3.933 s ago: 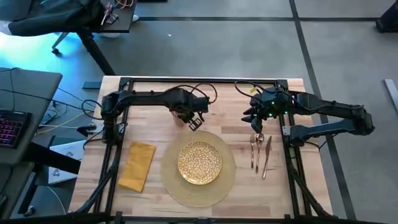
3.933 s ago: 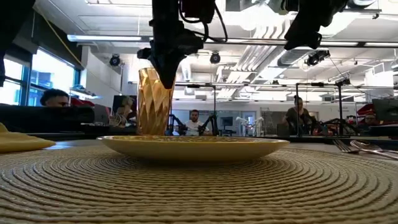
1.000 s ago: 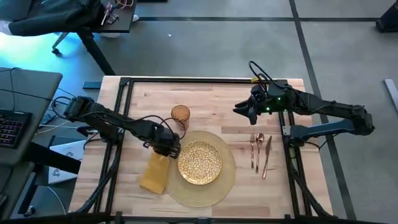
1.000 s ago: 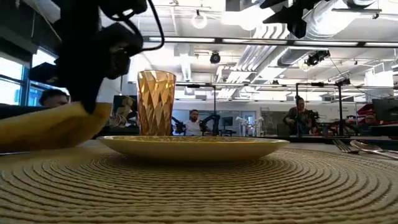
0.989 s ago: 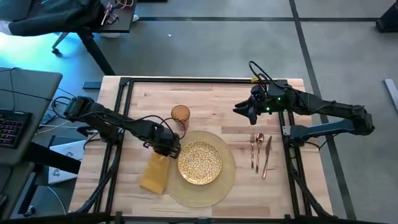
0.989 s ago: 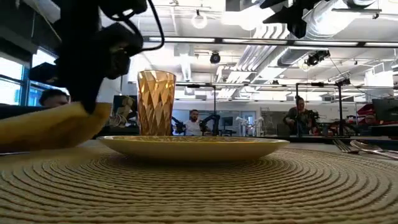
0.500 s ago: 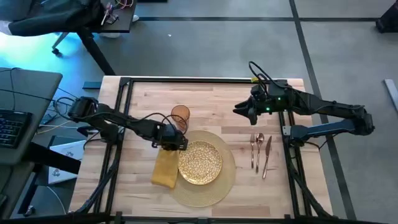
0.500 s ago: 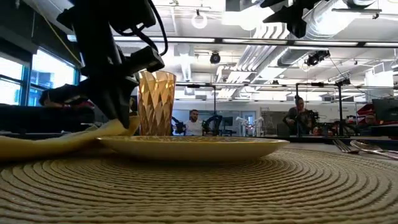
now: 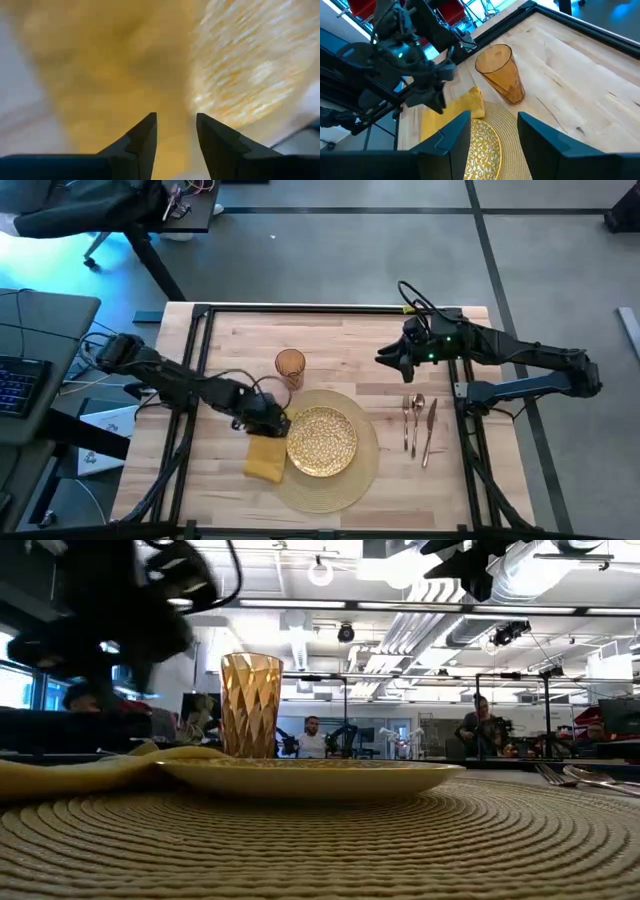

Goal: Set table place
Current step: Put the brown fork on top of the yellow table napkin

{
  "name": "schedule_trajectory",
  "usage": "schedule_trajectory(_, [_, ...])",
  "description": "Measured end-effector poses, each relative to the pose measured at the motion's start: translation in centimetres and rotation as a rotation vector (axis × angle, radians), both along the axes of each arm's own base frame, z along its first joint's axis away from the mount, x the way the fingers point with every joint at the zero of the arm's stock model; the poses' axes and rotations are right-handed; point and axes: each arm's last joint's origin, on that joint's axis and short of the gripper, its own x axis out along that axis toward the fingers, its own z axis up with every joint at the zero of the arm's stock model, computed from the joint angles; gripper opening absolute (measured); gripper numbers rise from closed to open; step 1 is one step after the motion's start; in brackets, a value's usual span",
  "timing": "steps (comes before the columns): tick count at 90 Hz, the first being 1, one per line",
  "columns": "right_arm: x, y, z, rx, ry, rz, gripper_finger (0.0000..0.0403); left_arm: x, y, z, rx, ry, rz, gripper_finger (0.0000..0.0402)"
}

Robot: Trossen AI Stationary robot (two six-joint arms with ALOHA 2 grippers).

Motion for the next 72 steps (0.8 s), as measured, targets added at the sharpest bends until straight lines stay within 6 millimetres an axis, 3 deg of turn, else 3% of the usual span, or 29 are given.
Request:
schedule_trajectory(24, [0.0,0.0,0.0,-0.005,0.006,0.007,0.0144,-0.6,-5.3,-2.6,-0.057,0.03,-0.02,0.0053])
schedule_trajectory(37, [0.0,0.0,-0.1,-0.044,0.008,0.029,0.0144,-0.6,-8.1,-3.7,-0.129,0.001,0.06,0.0035])
schedule_trajectory(47, [0.0,0.0,-0.1,-0.084,0.011,0.047,0.0144,-0.7,-9.1,-4.1,-0.149,-0.026,0.138,0.0027])
schedule_trajectory(57, [-0.1,0.0,-0.2,-0.111,0.027,0.062,0.0144,-0.2,-9.1,-3.0,-0.136,-0.092,0.233,0.0021])
schedule_trajectory(72, [-0.8,0.3,-1.4,0.01,0.167,0.072,0.0144,0.5,-9.0,1.1,-0.141,-0.183,0.255,0.001])
